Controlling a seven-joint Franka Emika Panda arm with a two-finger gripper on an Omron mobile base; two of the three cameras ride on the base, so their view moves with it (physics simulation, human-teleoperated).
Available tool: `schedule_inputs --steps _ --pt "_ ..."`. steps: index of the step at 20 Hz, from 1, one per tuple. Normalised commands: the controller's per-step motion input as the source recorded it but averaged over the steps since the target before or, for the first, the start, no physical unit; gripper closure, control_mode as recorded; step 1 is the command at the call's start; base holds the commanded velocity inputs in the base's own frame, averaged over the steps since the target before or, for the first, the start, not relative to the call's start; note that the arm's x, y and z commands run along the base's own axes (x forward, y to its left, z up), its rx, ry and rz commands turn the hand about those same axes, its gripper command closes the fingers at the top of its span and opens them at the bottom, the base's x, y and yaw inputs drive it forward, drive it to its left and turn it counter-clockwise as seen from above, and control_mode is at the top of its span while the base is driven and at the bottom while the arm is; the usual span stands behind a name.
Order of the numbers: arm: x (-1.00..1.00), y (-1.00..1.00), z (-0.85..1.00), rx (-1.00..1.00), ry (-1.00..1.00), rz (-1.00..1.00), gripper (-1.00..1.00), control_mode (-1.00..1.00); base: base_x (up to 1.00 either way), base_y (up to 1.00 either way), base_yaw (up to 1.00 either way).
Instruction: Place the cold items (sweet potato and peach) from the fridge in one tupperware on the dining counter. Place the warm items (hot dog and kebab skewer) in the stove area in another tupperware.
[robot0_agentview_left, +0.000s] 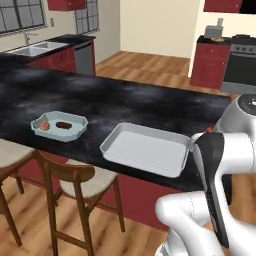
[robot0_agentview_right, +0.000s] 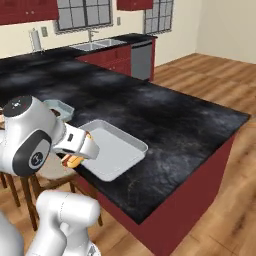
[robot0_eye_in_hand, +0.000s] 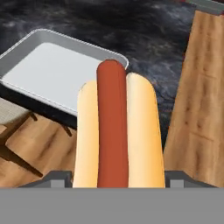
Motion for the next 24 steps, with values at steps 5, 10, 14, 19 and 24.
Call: schedule_inputs --steps 5,10,14,19,24 --pt "0.00 0.00 0.00 0.00 0.00 0.00 1.00 1.00 0.51 0.80 -0.60" --pt "0.76 0.11 -0.27 0.00 0.33 -0.01 1.00 -1.00 0.16 0.07 -0.07" --pt "0.89 0.01 -0.57 0.00 0.39 0.69 1.00 -1.00 0.00 0.00 0.00" --pt "0.70 -0.03 -0.55 0.00 0.02 0.95 1.00 -1.00 0.00 0.00 0.00" --pt "0.53 0.00 -0.61 0.00 0.11 0.88 1.00 -1.00 0.00 0.00 0.00"
